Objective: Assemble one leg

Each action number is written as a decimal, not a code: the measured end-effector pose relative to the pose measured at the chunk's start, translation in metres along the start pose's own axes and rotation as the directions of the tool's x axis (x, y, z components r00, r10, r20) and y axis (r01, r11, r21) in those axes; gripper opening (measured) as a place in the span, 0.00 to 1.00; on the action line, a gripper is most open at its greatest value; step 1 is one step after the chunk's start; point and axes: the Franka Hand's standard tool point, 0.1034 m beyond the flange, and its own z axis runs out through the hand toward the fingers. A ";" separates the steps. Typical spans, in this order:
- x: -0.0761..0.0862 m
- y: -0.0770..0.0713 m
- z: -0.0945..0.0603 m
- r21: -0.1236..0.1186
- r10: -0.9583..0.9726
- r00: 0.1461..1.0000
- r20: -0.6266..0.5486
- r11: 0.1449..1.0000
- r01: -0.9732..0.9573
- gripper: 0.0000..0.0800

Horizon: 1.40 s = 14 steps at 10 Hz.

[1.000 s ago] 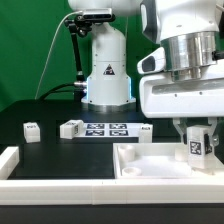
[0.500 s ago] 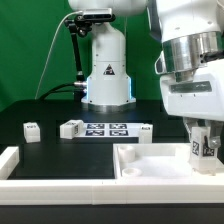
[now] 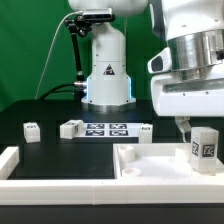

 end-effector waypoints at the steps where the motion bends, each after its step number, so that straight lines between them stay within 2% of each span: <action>1: 0.002 -0.003 0.000 -0.016 -0.178 0.984 0.004 0.984 0.178 0.81; 3: 0.007 -0.004 0.000 -0.020 -0.387 0.922 0.006 0.922 0.387 0.81; 5: 0.012 -0.001 0.000 -0.020 -0.592 0.806 -0.004 0.805 0.592 0.81; 6: 0.015 0.002 0.001 -0.024 -0.706 0.708 -0.009 0.708 0.706 0.81; 7: 0.016 0.004 0.001 -0.026 -0.757 0.653 -0.007 0.653 0.757 0.81; 9: 0.015 0.004 0.002 -0.026 -0.757 0.654 -0.007 0.654 0.756 0.81; 11: 0.016 0.004 0.002 -0.026 -0.756 0.654 -0.007 0.654 0.756 0.41; 14: 0.017 0.005 0.002 -0.025 -0.718 0.696 -0.008 0.696 0.718 0.36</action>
Offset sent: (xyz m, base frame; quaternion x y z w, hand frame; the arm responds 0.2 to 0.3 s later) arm 0.0039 -0.0104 0.0022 -0.0020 0.0163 -0.3570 0.9340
